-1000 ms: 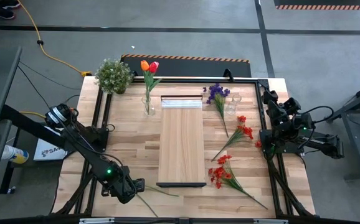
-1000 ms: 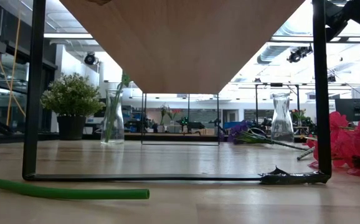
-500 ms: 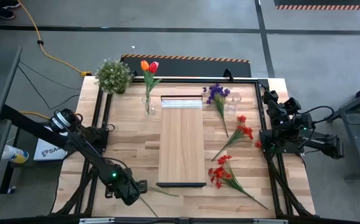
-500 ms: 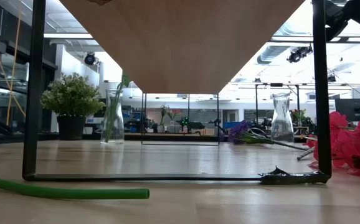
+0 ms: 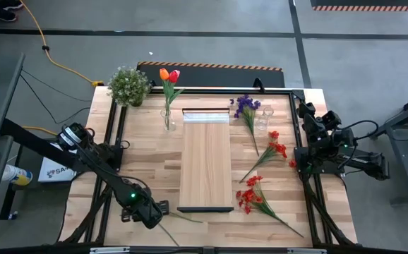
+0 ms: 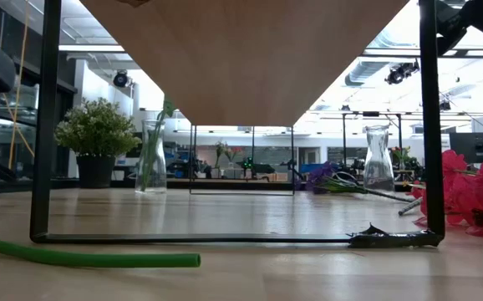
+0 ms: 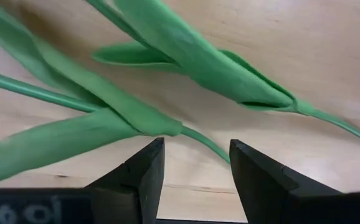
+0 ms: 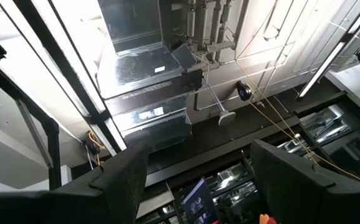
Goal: Pick and place flowers into a vace then onto a shelf
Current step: Put the dark red flower into the left transparent vase
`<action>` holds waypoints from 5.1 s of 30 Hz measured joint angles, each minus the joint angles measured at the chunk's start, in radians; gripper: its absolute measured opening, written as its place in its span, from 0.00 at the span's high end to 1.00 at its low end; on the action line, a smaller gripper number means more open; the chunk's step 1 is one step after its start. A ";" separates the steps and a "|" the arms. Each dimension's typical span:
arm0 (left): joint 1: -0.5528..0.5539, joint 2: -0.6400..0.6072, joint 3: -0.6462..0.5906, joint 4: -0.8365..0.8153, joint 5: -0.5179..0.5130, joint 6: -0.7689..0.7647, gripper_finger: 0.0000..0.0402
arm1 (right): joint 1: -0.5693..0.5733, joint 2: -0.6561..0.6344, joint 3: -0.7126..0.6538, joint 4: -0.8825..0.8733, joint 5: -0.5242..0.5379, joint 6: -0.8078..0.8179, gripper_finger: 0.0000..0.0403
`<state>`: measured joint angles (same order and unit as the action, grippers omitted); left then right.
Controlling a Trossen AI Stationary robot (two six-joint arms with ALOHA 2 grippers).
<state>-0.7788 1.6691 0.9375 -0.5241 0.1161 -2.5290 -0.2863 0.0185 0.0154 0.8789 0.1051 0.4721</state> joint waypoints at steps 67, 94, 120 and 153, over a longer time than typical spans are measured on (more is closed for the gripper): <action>-0.002 0.101 0.254 -0.507 0.024 0.005 0.95 | 0.000 0.000 0.000 0.002 0.000 0.000 0.33; 0.000 0.084 0.743 -1.047 -0.360 0.039 0.95 | 0.000 0.000 0.000 0.017 -0.004 0.026 0.32; 0.000 0.084 1.107 -1.047 -1.169 0.506 0.95 | 0.000 0.000 0.000 0.022 -0.008 0.026 0.32; 0.549 -0.011 1.125 -1.047 -1.505 1.272 0.95 | 0.000 0.000 0.000 0.022 -0.004 0.019 0.33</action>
<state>-0.2299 1.6583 2.0624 -1.5710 -1.3888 -1.2567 -0.2859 0.0181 0.0158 0.9012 0.1010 0.4909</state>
